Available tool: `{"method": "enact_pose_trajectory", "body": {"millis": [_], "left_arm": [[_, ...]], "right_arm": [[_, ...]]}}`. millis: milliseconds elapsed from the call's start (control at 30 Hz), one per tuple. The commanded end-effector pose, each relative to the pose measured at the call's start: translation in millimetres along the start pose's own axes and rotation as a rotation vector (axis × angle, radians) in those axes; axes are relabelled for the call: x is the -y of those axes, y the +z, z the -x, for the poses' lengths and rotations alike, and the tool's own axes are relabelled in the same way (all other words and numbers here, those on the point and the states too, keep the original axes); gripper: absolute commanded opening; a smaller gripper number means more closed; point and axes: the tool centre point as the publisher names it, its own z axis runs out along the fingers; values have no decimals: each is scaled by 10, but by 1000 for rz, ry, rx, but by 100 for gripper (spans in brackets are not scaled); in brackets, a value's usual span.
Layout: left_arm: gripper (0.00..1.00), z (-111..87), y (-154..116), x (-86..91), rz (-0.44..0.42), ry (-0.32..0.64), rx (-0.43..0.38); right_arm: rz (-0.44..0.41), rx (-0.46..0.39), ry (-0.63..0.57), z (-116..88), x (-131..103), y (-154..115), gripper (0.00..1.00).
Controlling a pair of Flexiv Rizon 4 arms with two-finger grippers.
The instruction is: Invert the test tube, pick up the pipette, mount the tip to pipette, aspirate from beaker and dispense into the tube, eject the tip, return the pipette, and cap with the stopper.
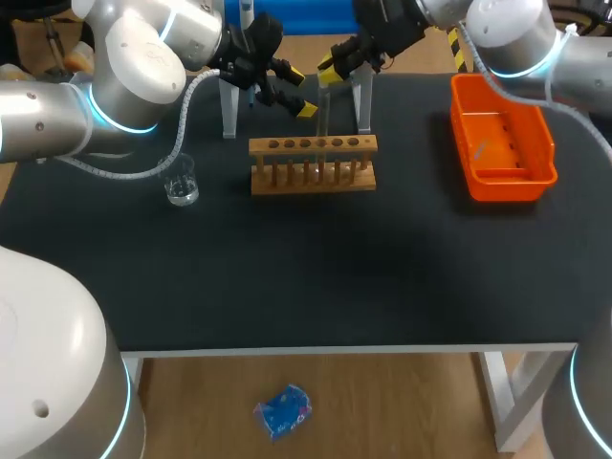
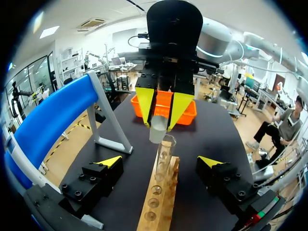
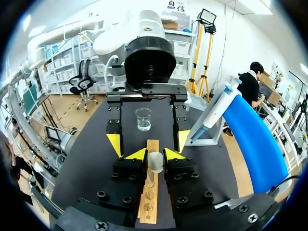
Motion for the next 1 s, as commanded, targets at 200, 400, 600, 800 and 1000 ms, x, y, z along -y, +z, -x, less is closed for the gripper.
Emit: {"method": "enact_pose_trajectory", "body": {"millis": [200, 400, 600, 800, 1000], "left_arm": [[100, 7, -9, 10, 6, -2, -4], [100, 7, -9, 10, 6, -2, -4], [100, 7, -9, 10, 6, -2, -4], [100, 7, -9, 10, 6, -2, -4], [100, 7, -9, 10, 6, -2, -4]], "right_arm": [[-2, -22, 8, 7, 40, 64, 0], [0, -14, 8, 15, 27, 12, 0], [2, -5, -3, 21, -8, -40, 0], [4, -2, -9, -19, -26, -61, 0], [13, -5, -8, -86, -11, -57, 0]]}}
